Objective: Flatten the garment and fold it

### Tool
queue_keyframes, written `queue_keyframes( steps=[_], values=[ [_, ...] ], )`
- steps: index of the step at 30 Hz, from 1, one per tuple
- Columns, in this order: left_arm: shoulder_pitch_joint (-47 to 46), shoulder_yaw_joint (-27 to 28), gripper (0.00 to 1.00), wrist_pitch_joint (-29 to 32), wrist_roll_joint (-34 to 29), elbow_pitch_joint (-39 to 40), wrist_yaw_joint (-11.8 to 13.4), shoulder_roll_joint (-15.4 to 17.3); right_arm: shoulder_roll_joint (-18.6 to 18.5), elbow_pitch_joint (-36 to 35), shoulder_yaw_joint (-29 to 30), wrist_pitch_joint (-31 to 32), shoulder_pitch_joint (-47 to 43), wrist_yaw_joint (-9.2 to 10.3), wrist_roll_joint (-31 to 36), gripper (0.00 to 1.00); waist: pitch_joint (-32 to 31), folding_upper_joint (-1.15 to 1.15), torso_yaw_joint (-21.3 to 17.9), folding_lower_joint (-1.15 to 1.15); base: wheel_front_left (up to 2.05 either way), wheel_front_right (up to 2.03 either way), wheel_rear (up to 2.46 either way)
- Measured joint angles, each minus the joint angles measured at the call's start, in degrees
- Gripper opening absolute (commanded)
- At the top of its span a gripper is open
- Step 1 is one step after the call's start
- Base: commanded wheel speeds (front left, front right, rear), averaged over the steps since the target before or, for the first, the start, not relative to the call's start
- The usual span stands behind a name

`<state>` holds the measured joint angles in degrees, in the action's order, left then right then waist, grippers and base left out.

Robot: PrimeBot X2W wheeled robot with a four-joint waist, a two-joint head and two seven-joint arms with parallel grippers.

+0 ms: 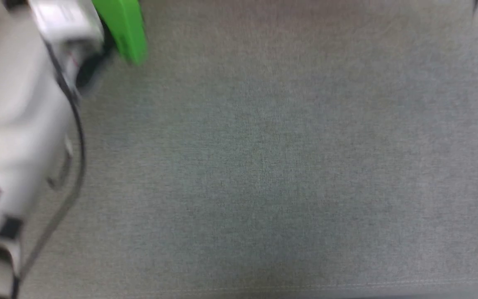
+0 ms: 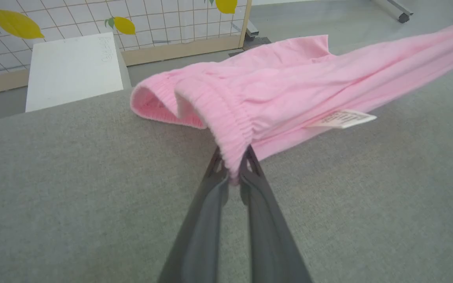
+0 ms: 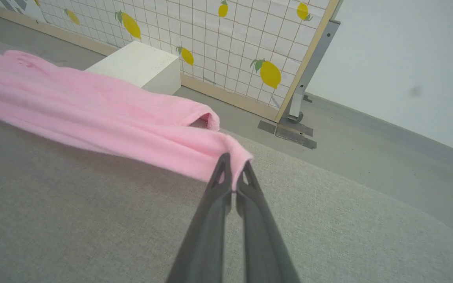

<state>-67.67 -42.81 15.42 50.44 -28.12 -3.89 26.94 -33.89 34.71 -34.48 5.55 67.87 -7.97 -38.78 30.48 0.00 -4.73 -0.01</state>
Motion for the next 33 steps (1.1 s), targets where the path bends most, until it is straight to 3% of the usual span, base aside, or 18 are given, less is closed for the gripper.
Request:
queue_keyframes(
  steps=[8,19,27,33],
  values=[
    [20.1,-3.8,0.0,-0.3,2.2,13.1,6.4,1.6,-5.9,-6.4,-1.6,5.7,-18.7,0.0,-5.6,0.0,-7.4,0.0,1.1,0.0,0.0,0.0,0.0],
    [38.2,-8.1,0.0,-0.1,4.2,25.8,11.8,6.2,-11.8,-13.5,0.2,16.3,-40.5,-0.07,-10.9,0.0,-16.8,0.0,2.7,0.0,0.0,0.0,0.0],
    [48.3,-11.3,0.0,-1.0,4.7,32.5,15.3,7.9,-15.4,-20.0,5.6,20.4,-54.9,-0.11,-12.1,0.0,-22.7,0.0,3.8,0.0,0.0,0.0,0.0],
    [53.4,-13.6,0.0,-1.6,4.6,35.0,17.5,8.3,-15.0,-23.9,12.6,22.3,-63.9,-0.11,-11.7,0.0,-24.7,0.0,4.6,0.0,0.0,0.0,0.0]
  ],
)
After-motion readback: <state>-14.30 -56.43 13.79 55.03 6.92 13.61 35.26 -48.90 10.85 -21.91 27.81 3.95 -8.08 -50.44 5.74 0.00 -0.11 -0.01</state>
